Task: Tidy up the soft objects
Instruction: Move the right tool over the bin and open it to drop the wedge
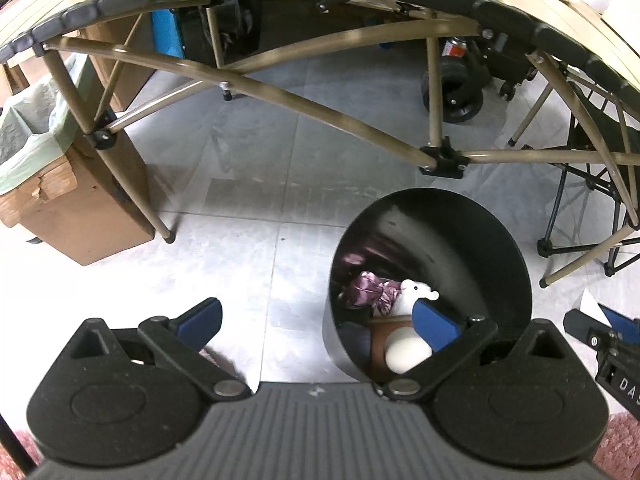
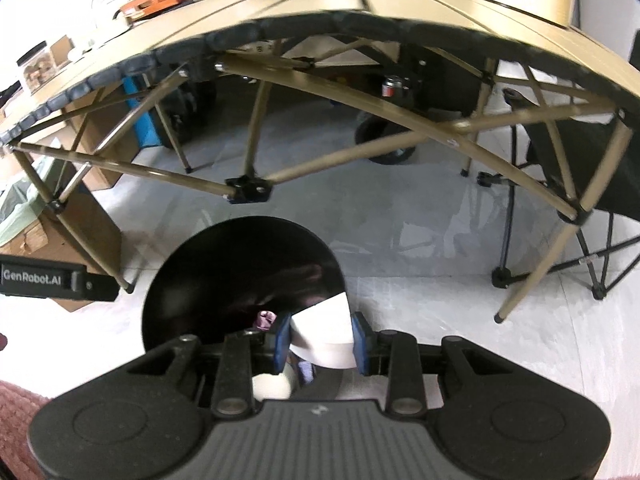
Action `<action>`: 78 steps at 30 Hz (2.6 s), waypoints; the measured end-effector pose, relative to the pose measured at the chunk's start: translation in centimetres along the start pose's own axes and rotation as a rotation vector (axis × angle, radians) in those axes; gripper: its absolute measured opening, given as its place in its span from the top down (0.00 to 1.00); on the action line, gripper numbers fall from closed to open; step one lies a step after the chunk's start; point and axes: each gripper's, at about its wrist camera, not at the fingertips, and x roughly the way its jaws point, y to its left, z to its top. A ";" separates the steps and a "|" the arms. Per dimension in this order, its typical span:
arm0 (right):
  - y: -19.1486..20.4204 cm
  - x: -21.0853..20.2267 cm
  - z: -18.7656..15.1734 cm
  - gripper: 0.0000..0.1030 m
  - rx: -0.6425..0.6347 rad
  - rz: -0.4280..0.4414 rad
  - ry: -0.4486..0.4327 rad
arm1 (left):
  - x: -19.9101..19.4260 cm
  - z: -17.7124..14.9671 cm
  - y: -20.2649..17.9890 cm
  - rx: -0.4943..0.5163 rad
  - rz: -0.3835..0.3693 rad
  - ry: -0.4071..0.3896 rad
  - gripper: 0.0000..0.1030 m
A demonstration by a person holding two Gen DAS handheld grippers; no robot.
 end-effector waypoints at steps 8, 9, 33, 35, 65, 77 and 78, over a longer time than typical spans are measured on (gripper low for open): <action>3.1 0.8 1.8 0.70 -0.071 0.035 0.012 | 0.0 -0.5 2.0 -0.021 0.011 -0.007 0.00; 3.5 0.9 1.9 0.70 -0.080 0.042 0.016 | -0.1 -0.6 2.3 -0.020 0.013 -0.010 0.00; 7.9 4.4 2.3 0.70 -0.131 0.087 0.120 | 1.7 -1.5 7.1 -0.094 0.076 0.024 0.00; 8.0 4.9 2.2 0.70 -0.127 0.087 0.136 | 1.8 -1.5 7.2 -0.094 0.076 0.027 0.00; 8.5 8.3 1.7 0.00 -0.137 0.009 0.188 | 2.6 -1.8 7.9 -0.106 0.067 0.057 0.00; 8.3 8.5 1.5 0.00 -0.132 0.012 0.206 | 2.6 -1.8 7.8 -0.104 0.066 0.056 0.00; 8.3 8.5 1.4 0.00 -0.133 0.013 0.205 | 2.6 -1.8 7.8 -0.105 0.066 0.055 0.00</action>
